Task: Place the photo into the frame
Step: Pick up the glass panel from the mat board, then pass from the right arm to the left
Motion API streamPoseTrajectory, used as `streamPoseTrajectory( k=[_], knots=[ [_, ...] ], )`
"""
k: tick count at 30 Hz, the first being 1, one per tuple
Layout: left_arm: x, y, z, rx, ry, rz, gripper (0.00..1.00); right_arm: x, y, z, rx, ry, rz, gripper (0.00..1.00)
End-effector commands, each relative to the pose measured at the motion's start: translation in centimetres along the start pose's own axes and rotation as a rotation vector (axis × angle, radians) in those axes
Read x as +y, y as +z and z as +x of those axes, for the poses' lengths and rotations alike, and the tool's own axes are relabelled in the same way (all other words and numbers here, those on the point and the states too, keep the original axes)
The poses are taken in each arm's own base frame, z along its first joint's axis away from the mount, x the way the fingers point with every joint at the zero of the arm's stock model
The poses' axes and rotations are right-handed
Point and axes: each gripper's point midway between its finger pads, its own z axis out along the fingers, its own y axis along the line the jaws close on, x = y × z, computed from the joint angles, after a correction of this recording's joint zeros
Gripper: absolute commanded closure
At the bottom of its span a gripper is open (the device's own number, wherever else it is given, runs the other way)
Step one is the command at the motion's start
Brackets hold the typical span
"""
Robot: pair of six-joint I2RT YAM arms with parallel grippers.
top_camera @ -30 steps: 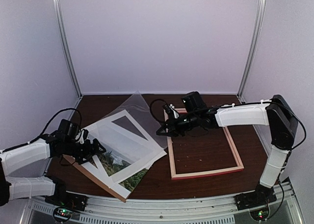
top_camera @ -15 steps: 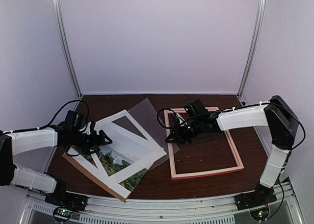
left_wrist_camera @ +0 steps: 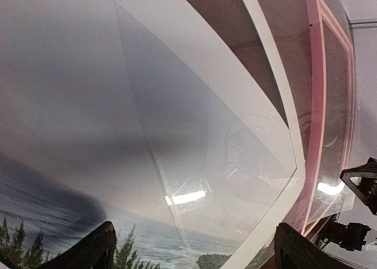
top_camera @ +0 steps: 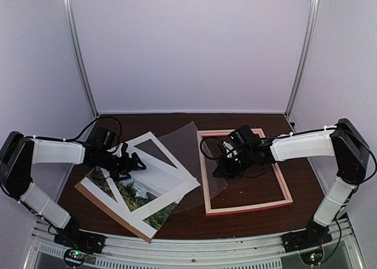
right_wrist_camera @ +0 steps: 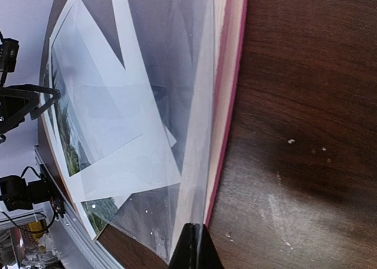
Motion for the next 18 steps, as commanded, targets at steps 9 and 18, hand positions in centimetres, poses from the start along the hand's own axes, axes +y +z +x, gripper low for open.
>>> streamPoseTrajectory(
  k=[9,18],
  knots=[
    [-4.3,1.9,-4.1,-0.048,0.121,0.037,0.06,-5.4,-3.6,-0.6,-0.109,0.000,0.265,1.00],
    [-6.3,5.3,-7.2,-0.016,0.197,0.061,0.06,-8.7,-2.9,-0.8,-0.096,0.034,0.335,1.00]
  ],
)
